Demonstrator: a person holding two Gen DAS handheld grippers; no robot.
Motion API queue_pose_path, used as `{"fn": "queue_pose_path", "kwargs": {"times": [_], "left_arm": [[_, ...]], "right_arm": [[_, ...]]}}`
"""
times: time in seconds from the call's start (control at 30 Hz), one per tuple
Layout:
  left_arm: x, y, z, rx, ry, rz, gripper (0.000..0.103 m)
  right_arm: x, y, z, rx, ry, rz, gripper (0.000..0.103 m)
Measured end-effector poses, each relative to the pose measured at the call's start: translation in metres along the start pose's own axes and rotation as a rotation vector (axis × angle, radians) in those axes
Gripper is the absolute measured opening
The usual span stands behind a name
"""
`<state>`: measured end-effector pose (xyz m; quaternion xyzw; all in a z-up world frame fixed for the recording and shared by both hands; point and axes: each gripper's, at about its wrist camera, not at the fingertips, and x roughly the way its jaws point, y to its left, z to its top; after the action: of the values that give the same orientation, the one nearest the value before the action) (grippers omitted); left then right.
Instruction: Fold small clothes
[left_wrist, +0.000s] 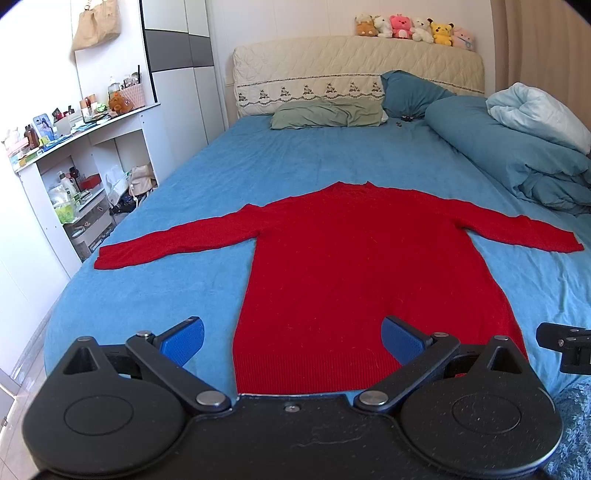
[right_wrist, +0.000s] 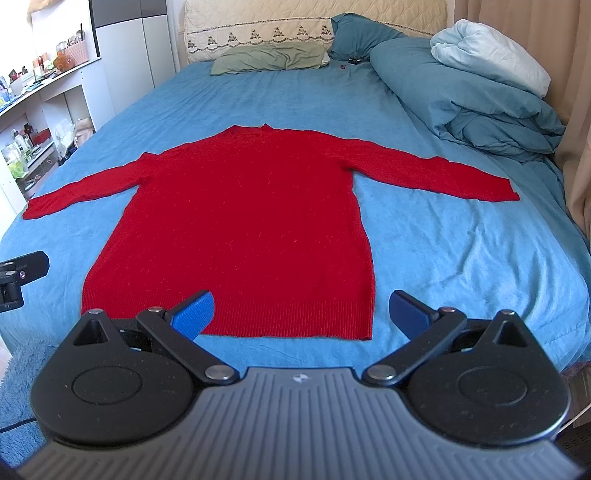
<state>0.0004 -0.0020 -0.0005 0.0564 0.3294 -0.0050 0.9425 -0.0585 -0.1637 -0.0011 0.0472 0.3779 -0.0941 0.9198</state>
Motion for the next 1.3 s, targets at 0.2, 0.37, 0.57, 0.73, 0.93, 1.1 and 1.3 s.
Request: {"fn": "queue_pose_path", "kwargs": {"times": [0.2,0.37,0.57,0.73,0.93,1.1,1.3], "left_arm": [[0.0001,0.0007,-0.0001,-0.002,0.001,-0.001,0.103],[0.0009,0.0036,-0.0007,-0.013,0.006,-0.006,0.103],[0.0017,0.0052,0.0008,-0.021,0.01,-0.008,0.103],[0.0021,0.0045,0.0018,-0.021,0.013,-0.005,0.103],[0.0019,0.0037,0.002,-0.022,0.012,-0.005,0.103],[0.0015,0.0034,0.0019,-0.023,0.012,-0.006,0.103],[0.0013,0.0033,0.002,-0.024,0.013,-0.006,0.103]], "right_arm": [[0.0002,0.0008,0.0,0.001,0.0,0.0,0.103],[0.0005,0.0004,0.0001,0.001,0.001,0.0,0.103],[-0.0004,0.0021,0.0001,0.001,0.0,0.002,0.103],[0.0002,0.0054,-0.0019,-0.004,-0.001,0.004,0.103],[-0.0002,0.0069,-0.0009,-0.004,-0.002,0.006,0.103],[-0.0002,0.0069,-0.0008,-0.004,-0.002,0.006,0.103],[-0.0001,0.0071,-0.0009,-0.003,-0.002,0.006,0.103]]}}
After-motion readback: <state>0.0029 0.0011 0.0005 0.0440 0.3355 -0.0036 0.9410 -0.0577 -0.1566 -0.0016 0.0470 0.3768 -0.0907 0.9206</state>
